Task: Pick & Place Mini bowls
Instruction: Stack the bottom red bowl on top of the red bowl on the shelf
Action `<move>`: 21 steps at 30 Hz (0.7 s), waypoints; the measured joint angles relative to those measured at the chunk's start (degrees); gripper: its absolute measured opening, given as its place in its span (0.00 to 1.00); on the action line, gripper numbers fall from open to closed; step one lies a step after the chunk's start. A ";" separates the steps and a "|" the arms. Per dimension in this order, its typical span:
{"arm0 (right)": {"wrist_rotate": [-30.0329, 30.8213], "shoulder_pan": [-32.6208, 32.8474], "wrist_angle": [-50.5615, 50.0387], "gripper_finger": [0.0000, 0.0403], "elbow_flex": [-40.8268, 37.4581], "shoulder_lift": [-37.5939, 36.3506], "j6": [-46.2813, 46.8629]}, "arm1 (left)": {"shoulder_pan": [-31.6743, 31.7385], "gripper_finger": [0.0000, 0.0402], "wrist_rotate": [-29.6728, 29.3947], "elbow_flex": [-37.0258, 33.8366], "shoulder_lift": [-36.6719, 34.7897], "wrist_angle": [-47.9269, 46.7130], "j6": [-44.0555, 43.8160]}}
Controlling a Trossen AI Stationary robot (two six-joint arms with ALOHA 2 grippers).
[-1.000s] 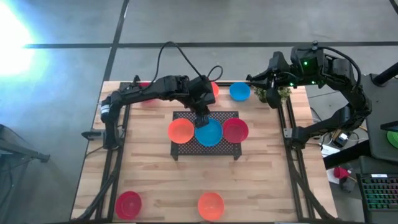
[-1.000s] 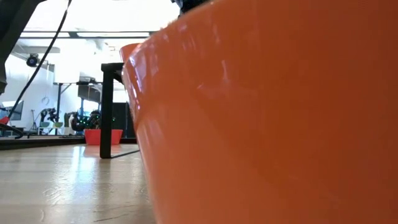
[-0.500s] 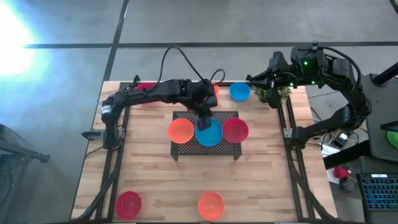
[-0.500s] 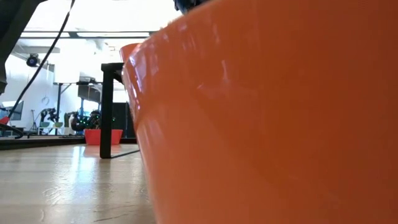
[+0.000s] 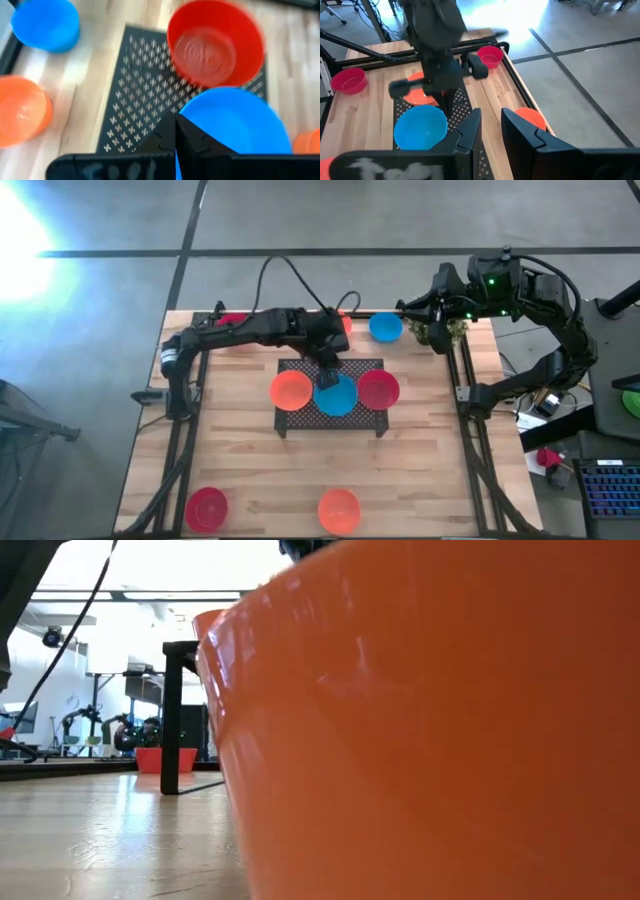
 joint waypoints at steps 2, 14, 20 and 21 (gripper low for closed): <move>0.00 0.00 -0.06 0.18 0.00 0.00 -0.15 | 0.01 0.00 -0.02 1.32 -0.63 0.04 -0.01; -0.09 -0.01 -0.48 0.18 0.00 0.00 -1.96 | 0.04 0.00 -10.18 3.31 -7.10 -1.65 -5.29; -0.07 0.00 -1.98 0.18 0.00 0.00 -2.09 | -0.27 0.00 -11.87 3.28 -11.77 -2.07 -8.97; -0.09 0.00 -2.66 0.18 0.00 0.00 -2.10 | -0.37 0.00 -12.79 3.28 -12.48 -2.53 -9.72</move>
